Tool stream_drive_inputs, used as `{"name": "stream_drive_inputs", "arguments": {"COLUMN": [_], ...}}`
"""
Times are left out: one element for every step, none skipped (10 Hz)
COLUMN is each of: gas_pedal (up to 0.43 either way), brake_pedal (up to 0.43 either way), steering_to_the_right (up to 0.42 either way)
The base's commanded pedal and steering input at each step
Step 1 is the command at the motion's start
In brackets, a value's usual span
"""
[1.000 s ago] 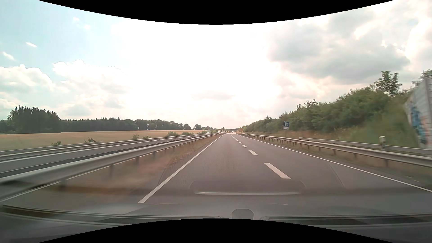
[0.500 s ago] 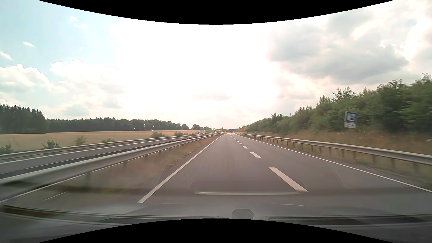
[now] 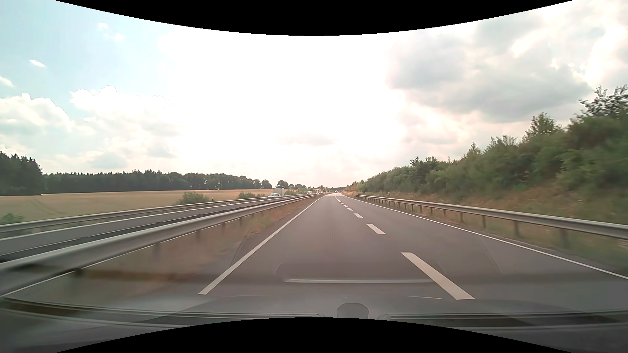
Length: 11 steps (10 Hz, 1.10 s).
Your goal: Follow the waypoints while adhering to traffic rules and regulations
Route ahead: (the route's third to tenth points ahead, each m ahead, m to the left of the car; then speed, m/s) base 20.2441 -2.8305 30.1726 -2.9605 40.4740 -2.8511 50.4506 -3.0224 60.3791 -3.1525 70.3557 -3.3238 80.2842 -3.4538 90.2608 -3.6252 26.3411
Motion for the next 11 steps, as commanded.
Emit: {"name": "stream_drive_inputs", "arguments": {"gas_pedal": [0.248, 0.248, 0.248, 0.248, 0.248, 0.248, 0.248, 0.248, 0.248, 0.248, 0.248], "brake_pedal": [0.000, 0.000, 0.000, 0.000, 0.000, 0.000, 0.000, 0.000, 0.000, 0.000, 0.000], "steering_to_the_right": [-0.001, -0.001, -0.001, -0.002, -0.002, -0.002, -0.002, -0.002, -0.002, -0.002, -0.002]}}
